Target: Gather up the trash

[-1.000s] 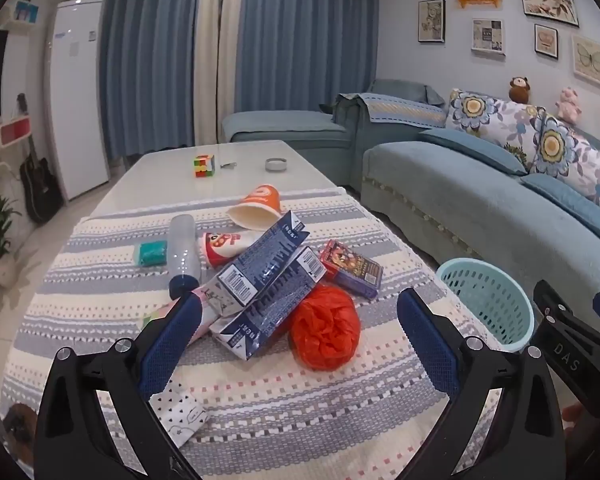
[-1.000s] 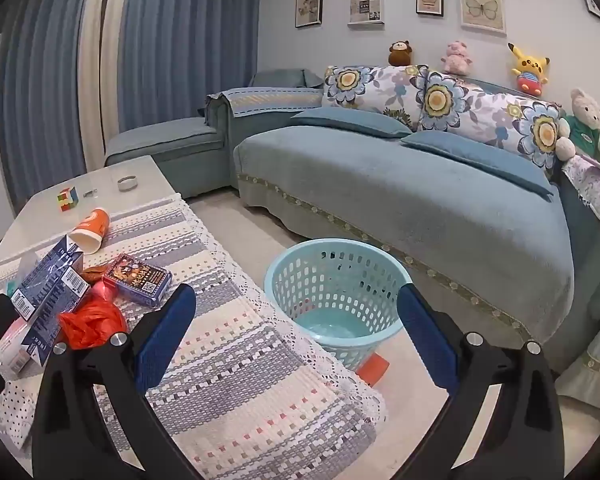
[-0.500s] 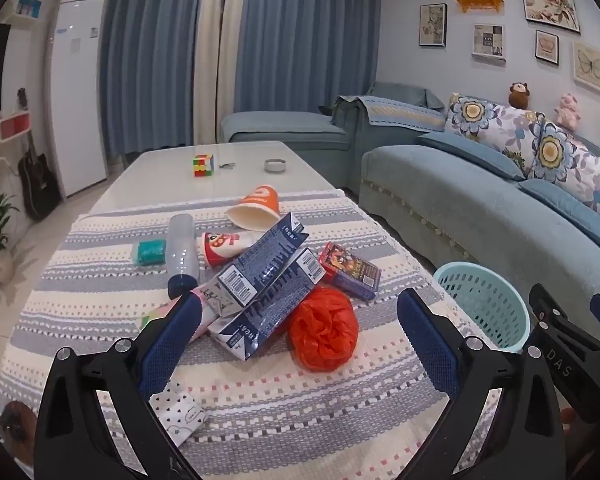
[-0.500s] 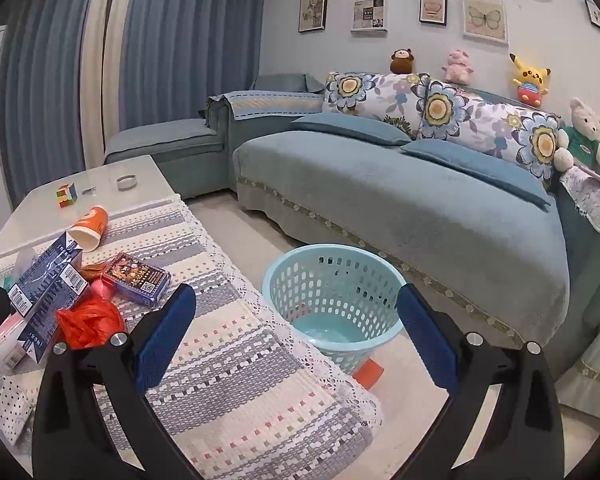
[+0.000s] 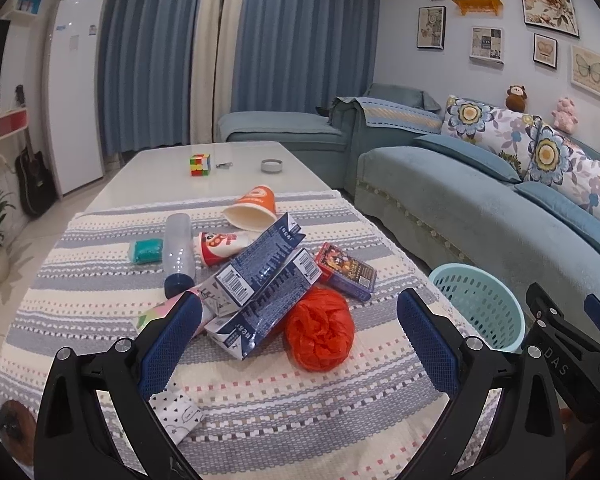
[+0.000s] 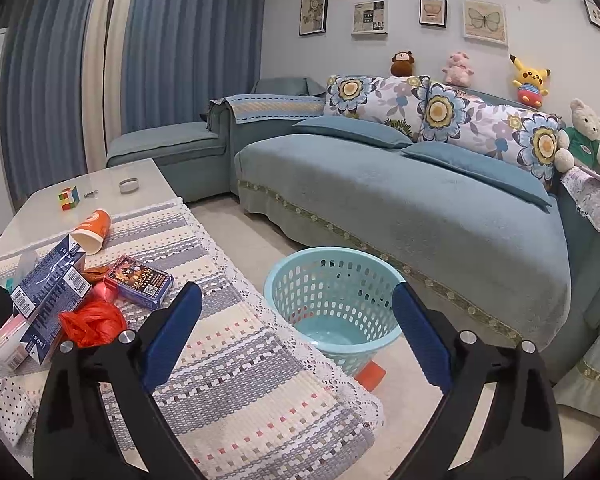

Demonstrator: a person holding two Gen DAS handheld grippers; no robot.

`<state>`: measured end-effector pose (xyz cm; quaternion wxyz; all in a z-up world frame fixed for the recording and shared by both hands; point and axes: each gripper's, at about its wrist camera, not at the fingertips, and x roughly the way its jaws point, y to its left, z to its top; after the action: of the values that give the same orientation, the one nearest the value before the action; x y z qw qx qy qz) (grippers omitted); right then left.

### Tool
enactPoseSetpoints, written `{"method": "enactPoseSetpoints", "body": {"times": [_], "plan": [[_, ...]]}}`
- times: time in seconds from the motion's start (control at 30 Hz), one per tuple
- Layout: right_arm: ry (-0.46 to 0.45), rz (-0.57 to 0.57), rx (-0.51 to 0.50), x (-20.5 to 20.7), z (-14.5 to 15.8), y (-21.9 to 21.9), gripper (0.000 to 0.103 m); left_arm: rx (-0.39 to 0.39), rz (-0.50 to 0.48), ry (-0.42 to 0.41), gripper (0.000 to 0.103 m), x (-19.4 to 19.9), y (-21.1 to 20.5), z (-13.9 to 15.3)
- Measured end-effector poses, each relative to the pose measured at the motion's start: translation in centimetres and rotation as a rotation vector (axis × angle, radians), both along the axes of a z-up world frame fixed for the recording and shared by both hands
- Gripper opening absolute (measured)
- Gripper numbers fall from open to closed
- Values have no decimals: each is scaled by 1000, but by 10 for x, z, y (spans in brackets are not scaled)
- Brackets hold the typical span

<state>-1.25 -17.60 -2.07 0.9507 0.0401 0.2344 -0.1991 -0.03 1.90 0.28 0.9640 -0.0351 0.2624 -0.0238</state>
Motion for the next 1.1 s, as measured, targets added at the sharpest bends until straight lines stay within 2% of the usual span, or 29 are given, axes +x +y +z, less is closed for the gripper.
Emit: {"method": "enactPoseSetpoints", "body": {"times": [0.17, 1.1], "plan": [[0, 2, 4, 0, 0, -1, 91, -32, -1, 5, 92, 1, 4, 1], [8, 14, 25, 3, -5, -3, 91, -41, -10, -2, 92, 0, 6, -2]]}}
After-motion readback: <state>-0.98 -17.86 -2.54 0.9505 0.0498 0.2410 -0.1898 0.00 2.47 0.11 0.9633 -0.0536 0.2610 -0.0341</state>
